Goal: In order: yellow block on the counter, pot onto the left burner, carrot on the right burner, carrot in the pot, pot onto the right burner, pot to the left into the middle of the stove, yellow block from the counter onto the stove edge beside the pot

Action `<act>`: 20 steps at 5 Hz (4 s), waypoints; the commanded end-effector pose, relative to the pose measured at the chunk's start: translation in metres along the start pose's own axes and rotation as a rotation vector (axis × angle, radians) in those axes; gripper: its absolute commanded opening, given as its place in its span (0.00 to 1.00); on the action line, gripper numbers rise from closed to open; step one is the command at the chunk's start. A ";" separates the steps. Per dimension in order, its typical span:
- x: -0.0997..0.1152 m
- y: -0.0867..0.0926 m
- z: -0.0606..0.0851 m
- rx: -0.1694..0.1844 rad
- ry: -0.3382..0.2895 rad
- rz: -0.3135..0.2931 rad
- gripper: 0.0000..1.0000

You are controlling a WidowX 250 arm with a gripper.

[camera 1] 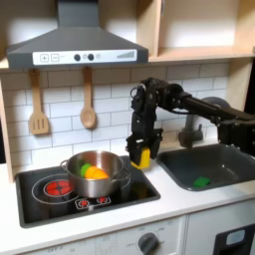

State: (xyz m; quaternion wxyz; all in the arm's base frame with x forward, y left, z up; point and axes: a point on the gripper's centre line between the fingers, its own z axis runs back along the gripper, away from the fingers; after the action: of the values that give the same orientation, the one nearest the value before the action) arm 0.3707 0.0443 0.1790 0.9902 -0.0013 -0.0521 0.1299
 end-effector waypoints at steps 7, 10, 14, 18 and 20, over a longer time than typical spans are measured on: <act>-0.015 0.013 -0.027 0.044 0.045 -0.032 1.00; -0.004 0.006 -0.015 0.028 0.027 -0.021 1.00; 0.004 -0.006 0.005 -0.024 0.000 -0.030 1.00; -0.052 -0.005 0.029 -0.038 -0.017 -0.222 1.00; -0.089 0.028 0.038 -0.050 -0.024 -0.328 1.00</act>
State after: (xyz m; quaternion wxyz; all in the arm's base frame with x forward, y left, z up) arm 0.2751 0.0498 0.2100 0.9969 -0.0159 -0.0705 -0.0325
